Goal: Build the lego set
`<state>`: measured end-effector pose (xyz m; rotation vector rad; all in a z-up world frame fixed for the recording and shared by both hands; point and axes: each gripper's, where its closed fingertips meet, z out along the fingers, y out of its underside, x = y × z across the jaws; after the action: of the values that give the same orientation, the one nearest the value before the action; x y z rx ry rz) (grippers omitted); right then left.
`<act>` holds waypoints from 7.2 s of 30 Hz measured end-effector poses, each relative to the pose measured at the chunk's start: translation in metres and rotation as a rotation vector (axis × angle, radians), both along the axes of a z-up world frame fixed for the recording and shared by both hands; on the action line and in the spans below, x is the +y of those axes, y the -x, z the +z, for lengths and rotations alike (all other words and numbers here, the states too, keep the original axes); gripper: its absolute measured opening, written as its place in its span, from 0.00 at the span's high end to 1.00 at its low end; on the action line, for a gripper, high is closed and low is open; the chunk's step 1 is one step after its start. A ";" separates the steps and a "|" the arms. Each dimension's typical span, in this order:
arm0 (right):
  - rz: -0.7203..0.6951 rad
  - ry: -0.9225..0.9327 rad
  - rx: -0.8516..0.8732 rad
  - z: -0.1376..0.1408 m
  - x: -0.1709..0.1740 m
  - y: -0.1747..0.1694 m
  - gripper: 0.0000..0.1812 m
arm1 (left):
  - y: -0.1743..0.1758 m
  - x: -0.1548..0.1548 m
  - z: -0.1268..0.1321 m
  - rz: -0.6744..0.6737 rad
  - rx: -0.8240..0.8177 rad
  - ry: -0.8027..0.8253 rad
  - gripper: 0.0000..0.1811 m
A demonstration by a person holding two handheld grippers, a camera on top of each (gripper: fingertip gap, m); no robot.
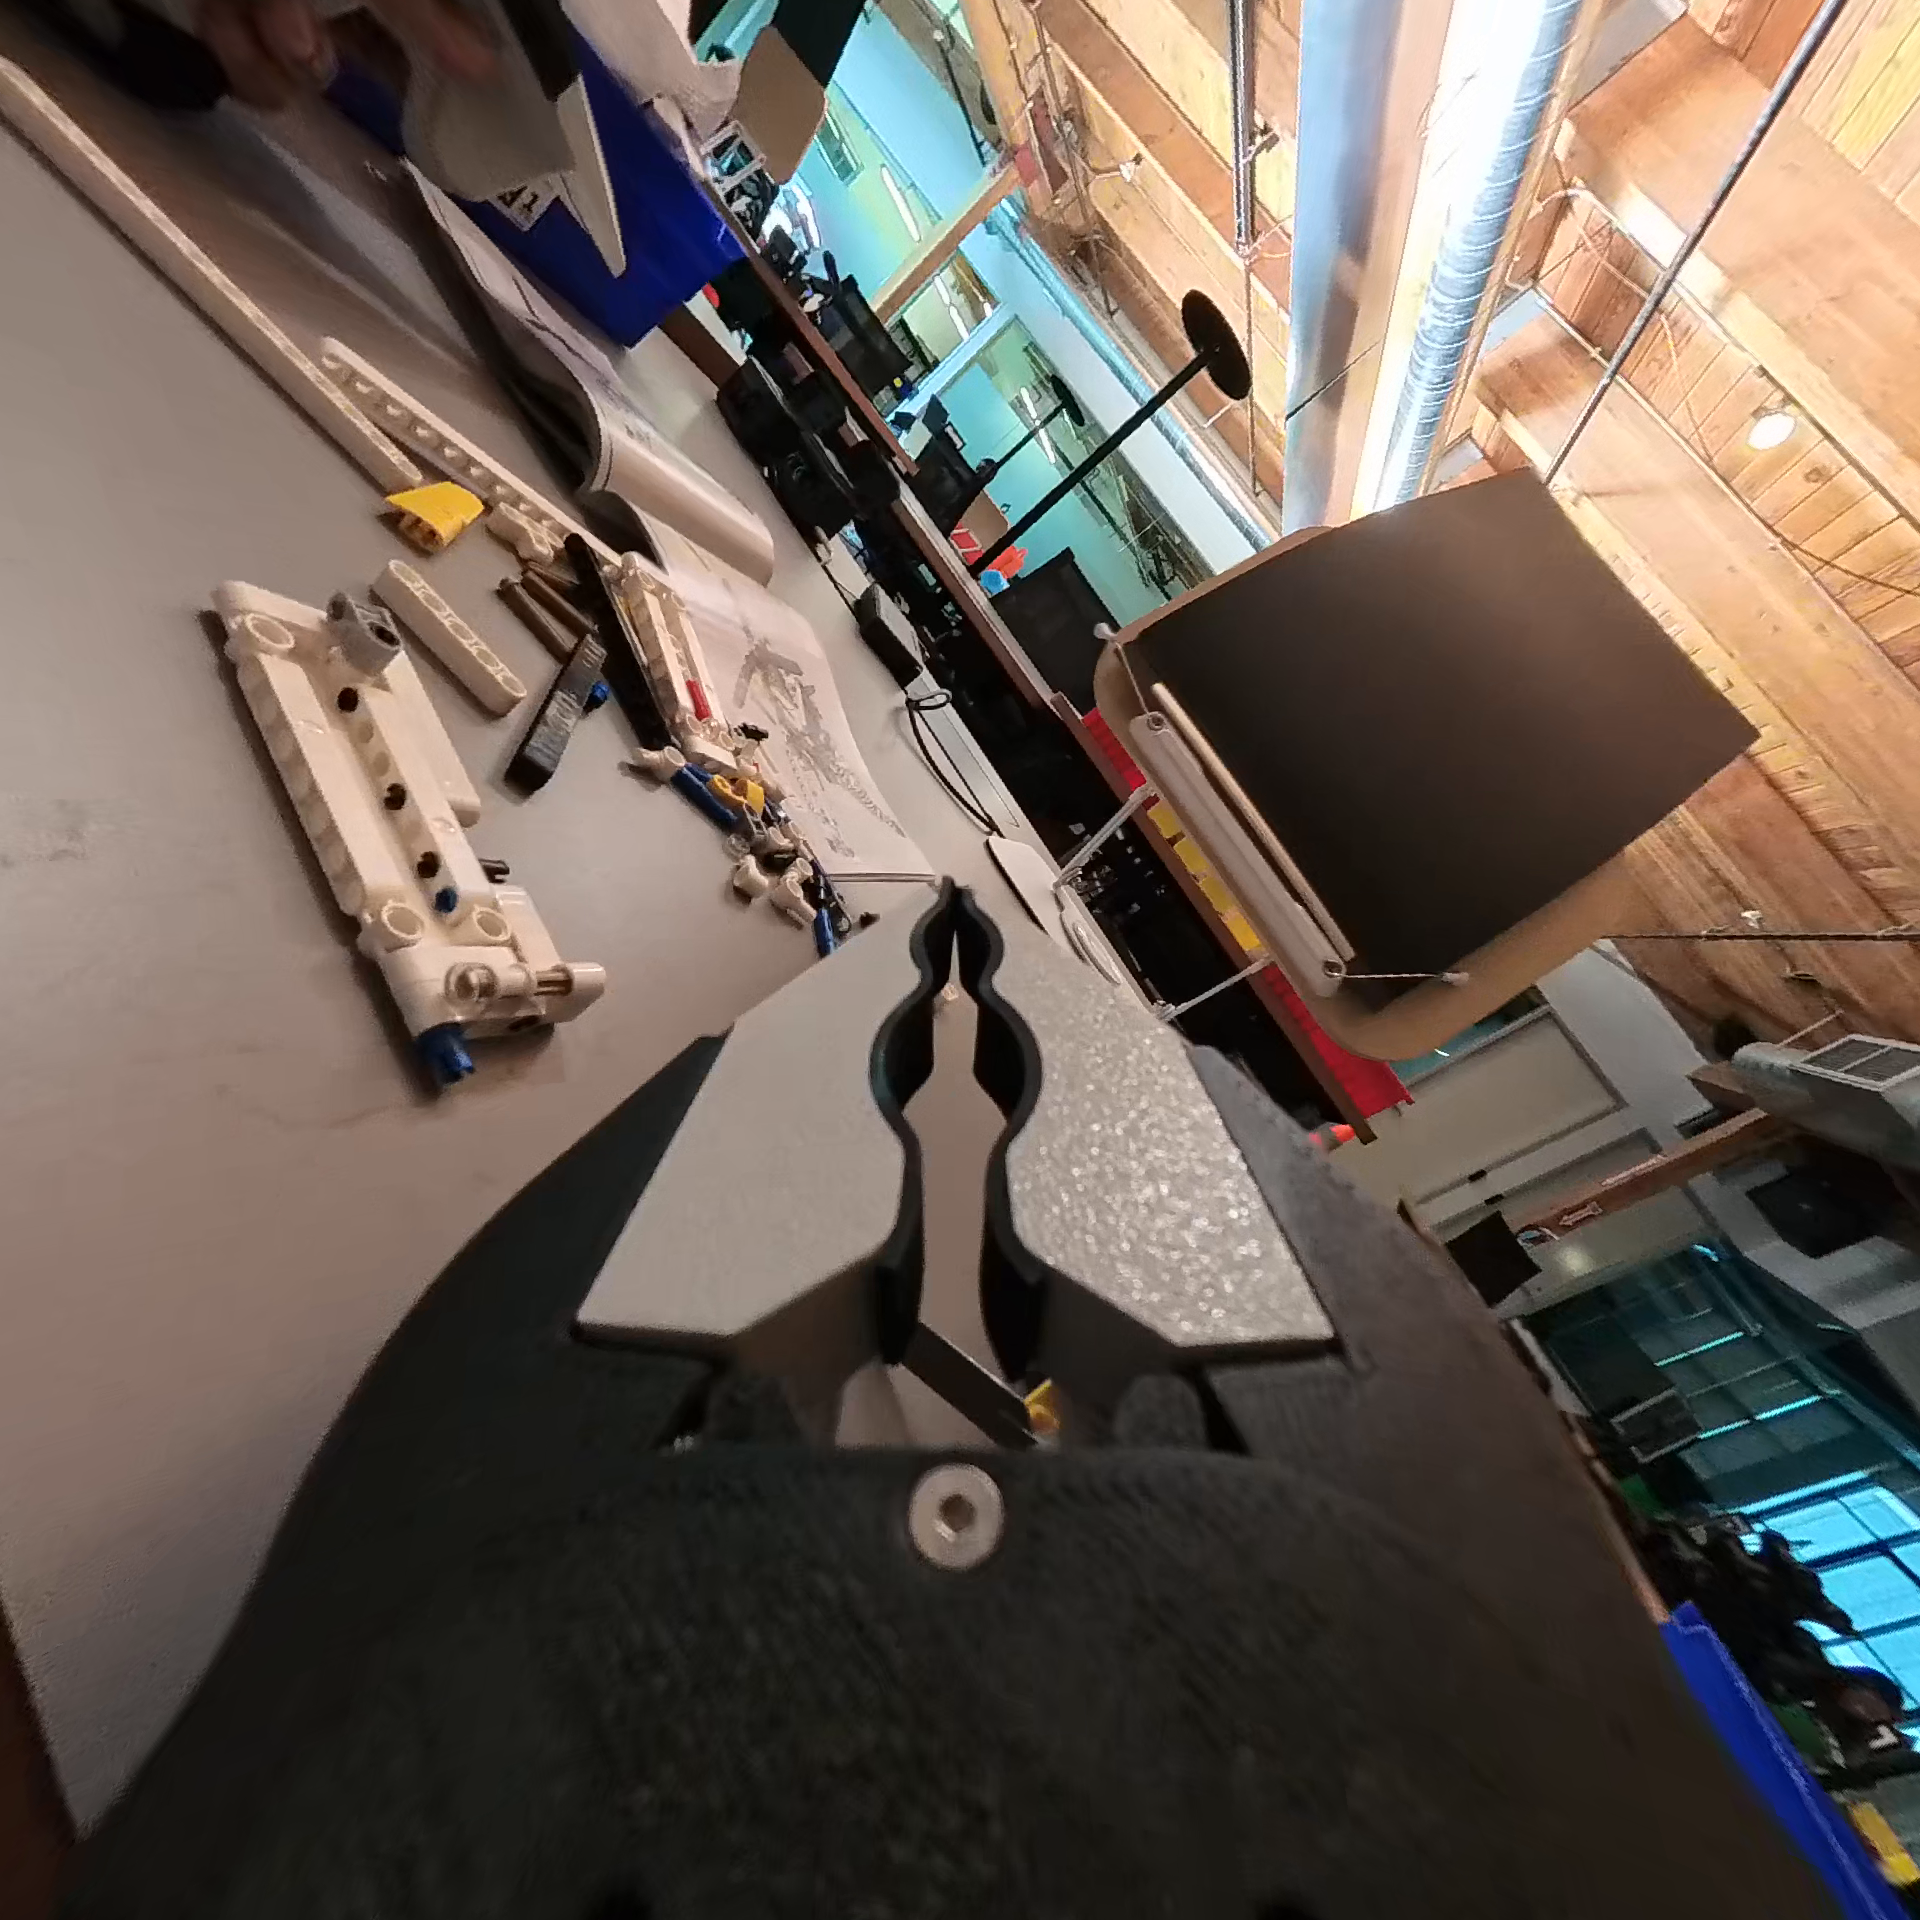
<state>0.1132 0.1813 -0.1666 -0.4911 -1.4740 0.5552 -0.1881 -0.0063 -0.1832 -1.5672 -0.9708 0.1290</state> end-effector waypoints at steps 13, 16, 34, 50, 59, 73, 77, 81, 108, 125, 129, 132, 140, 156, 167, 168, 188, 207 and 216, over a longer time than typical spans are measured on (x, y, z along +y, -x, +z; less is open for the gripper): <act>-0.129 -0.158 -0.104 -0.025 0.013 0.012 1.00 | 0.002 -0.002 -0.001 0.019 -0.012 -0.002 1.00; -0.151 -0.201 -0.140 -0.033 0.015 0.015 1.00 | 0.003 -0.003 -0.002 0.017 -0.023 -0.012 1.00; -0.194 -0.262 -0.224 -0.049 0.021 0.021 1.00 | 0.018 -0.024 0.009 0.150 0.020 -0.083 0.99; -0.200 -0.267 -0.237 -0.053 0.022 0.022 1.00 | 0.015 -0.019 0.008 0.122 0.019 -0.075 1.00; -0.180 -0.064 -0.036 -0.011 0.028 0.009 1.00 | 0.014 -0.016 0.006 0.104 0.015 -0.059 1.00; -0.113 -0.052 0.092 0.010 0.015 -0.003 1.00 | 0.006 -0.010 0.012 0.067 0.062 -0.059 0.99; -0.108 -0.069 0.092 0.009 0.012 -0.003 1.00 | 0.005 -0.009 0.013 0.057 0.061 -0.067 0.98; -0.116 -0.090 0.073 0.005 0.012 -0.001 1.00 | 0.004 -0.008 0.011 0.043 0.047 -0.074 0.98; -0.149 -0.174 -0.043 -0.016 0.014 0.009 1.00 | 0.000 0.000 0.008 -0.011 -0.011 -0.107 0.96; -0.148 -0.170 -0.032 -0.014 0.014 0.008 1.00 | 0.000 0.000 0.007 -0.013 -0.014 -0.110 0.96; -0.150 -0.055 0.075 0.010 0.020 -0.001 1.00 | 0.000 0.000 0.007 -0.013 -0.017 -0.111 0.96; -0.206 0.182 0.192 0.044 0.042 -0.014 1.00 | 0.001 -0.001 0.007 -0.011 -0.021 -0.115 0.95; -0.466 0.619 0.205 0.071 0.142 -0.063 1.00 | 0.000 0.000 0.007 -0.016 -0.026 -0.122 0.95; -0.531 0.690 -0.487 -0.033 0.138 -0.039 1.00 | 0.001 -0.002 0.007 -0.012 -0.036 -0.134 0.95; -0.357 0.604 -0.570 -0.037 0.086 0.015 1.00 | 0.001 -0.001 0.007 -0.015 -0.040 -0.141 0.95; -0.355 0.596 -0.572 -0.037 0.086 0.018 1.00 | 0.001 -0.001 0.007 -0.014 -0.040 -0.142 0.95; -0.294 1.084 -0.377 -0.029 0.113 -0.047 1.00 | 0.002 -0.002 0.006 -0.003 -0.041 -0.138 0.95; -0.141 1.071 -0.243 -0.003 0.130 -0.023 1.00 | 0.021 -0.043 0.028 0.209 0.074 -0.210 0.96; -0.128 1.157 -0.222 -0.001 0.139 -0.024 0.95 | 0.018 -0.033 0.022 0.150 0.021 -0.233 0.95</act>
<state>0.1375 0.3198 -0.1674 -1.5676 -1.1878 1.2686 -0.2063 -0.0396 -0.1613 -1.2778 -1.0477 0.1314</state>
